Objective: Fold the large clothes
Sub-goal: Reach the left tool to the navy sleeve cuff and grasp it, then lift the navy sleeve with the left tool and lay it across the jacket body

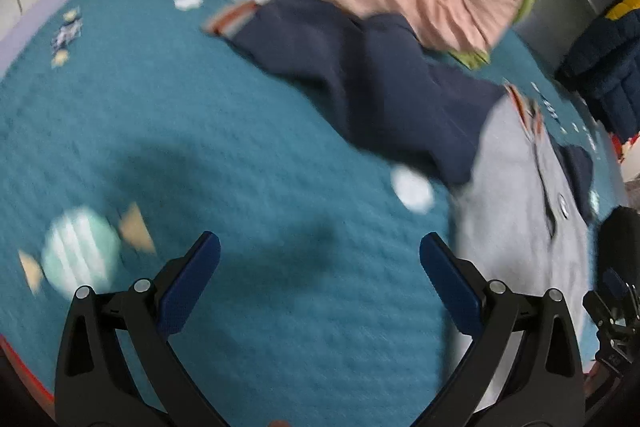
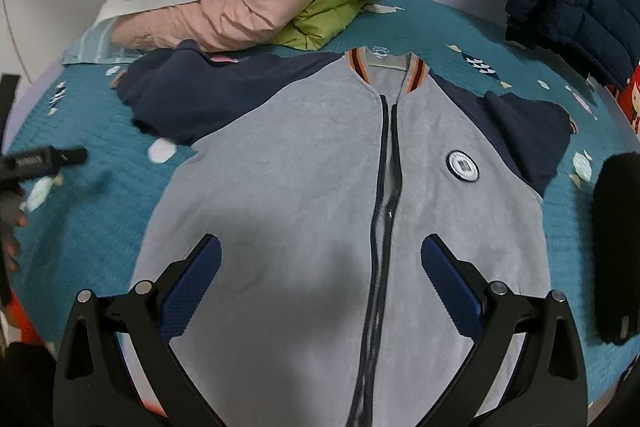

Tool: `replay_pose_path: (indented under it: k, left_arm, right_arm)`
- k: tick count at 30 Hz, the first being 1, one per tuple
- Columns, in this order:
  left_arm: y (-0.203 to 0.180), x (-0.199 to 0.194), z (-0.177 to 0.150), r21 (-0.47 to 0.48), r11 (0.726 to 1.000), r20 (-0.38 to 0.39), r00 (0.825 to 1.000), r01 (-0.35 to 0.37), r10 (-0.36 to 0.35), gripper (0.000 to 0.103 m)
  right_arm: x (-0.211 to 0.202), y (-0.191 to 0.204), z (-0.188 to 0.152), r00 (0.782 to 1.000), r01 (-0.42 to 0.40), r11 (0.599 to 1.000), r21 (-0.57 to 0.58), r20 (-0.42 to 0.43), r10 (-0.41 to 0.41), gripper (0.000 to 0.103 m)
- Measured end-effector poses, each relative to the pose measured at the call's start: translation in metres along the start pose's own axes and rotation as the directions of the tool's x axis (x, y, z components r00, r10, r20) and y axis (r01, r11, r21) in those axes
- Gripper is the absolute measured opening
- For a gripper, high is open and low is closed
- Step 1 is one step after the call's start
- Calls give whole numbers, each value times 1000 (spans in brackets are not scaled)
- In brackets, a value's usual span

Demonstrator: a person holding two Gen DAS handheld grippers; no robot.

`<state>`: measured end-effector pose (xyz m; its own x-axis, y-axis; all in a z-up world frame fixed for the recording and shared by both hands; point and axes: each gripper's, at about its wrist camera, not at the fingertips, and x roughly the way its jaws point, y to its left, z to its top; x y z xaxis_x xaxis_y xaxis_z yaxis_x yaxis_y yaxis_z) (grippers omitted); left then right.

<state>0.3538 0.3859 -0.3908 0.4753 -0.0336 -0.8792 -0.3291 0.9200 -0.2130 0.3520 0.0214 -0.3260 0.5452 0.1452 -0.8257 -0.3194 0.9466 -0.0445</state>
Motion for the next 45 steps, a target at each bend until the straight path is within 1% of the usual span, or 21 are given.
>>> replay_pose_path:
  k: [2, 4, 5, 7, 10, 11, 15, 19, 23, 24, 25, 27, 31, 32, 33, 34, 35, 37, 38, 41, 45]
  left_arm:
    - [14, 9, 23, -22, 1000, 2, 1000, -22, 22, 100]
    - [26, 21, 43, -49, 998, -30, 998, -51, 49, 100]
    - [38, 32, 59, -97, 995, -61, 998, -36, 30, 100]
    - [49, 42, 77, -157, 987, -72, 997, -28, 17, 100]
    - [65, 54, 106, -216, 975, -24, 998, 47, -54, 100]
    - [70, 61, 117, -239, 970, -19, 999, 40, -46, 100]
    - [88, 78, 140, -306, 950, 2, 998, 67, -70, 100]
    - [104, 99, 156, -388, 911, -6, 988, 142, -157, 99]
    - [114, 104, 168, -430, 885, 31, 983, 178, -183, 99]
    - [114, 104, 171, -426, 885, 37, 981, 190, -193, 99]
    - [111, 108, 179, -424, 884, 41, 979, 197, -198, 86]
    - [110, 112, 183, -430, 875, 29, 972, 223, -234, 52]
    - [109, 114, 181, -414, 883, 15, 972, 220, -236, 52]
    - [107, 115, 179, -418, 880, 20, 971, 225, -238, 49]
    - [108, 114, 177, -423, 878, 26, 972, 223, -234, 38]
    - [108, 115, 166, -428, 874, 33, 970, 231, -240, 28]
    - [114, 113, 163, -432, 862, 54, 962, 264, -267, 24]
    - [117, 108, 159, -426, 856, 99, 956, 292, -277, 19]
    - [115, 100, 156, -393, 866, 146, 951, 309, -273, 18]
    - [97, 71, 151, -292, 909, 233, 944, 297, -233, 16]
    - [63, 26, 155, -152, 949, 318, 922, 278, -219, 16]
  right_arm:
    - [16, 0, 8, 1000, -1, 1000, 7, 10, 1, 96]
    - [29, 2, 16, 1000, -5, 1000, 18, 16, 4, 96]
    - [35, 3, 20, 1000, -13, 1000, 25, 19, 13, 96]
    - [44, 5, 24, 999, -39, 998, 41, 23, 38, 96]
    - [55, 11, 30, 997, -79, 995, 60, 20, 78, 96]
    - [57, 14, 31, 996, -85, 995, 59, 19, 84, 96]
    - [64, 23, 34, 995, -98, 994, 39, 25, 97, 96]
    - [72, 22, 36, 995, -101, 994, 41, 23, 100, 96]
    - [78, 21, 40, 994, -104, 993, 54, 26, 102, 96]
    - [79, 21, 41, 994, -103, 993, 57, 28, 102, 96]
    - [81, 20, 42, 995, -102, 993, 59, 29, 100, 96]
    - [82, 20, 43, 994, -104, 993, 62, 31, 102, 96]
    - [85, 20, 46, 993, -115, 991, 74, 32, 112, 96]
    - [86, 21, 47, 993, -119, 990, 76, 32, 116, 96]
    - [87, 22, 48, 992, -123, 990, 75, 32, 121, 96]
    - [89, 24, 49, 992, -126, 989, 73, 30, 124, 96]
    - [90, 26, 50, 992, -128, 989, 71, 29, 127, 96]
    - [94, 29, 52, 990, -139, 988, 71, 25, 137, 96]
    - [95, 30, 53, 989, -145, 987, 76, 24, 143, 96]
    - [100, 35, 56, 988, -156, 984, 91, 22, 155, 96]
    - [107, 41, 65, 986, -162, 980, 119, 46, 157, 96]
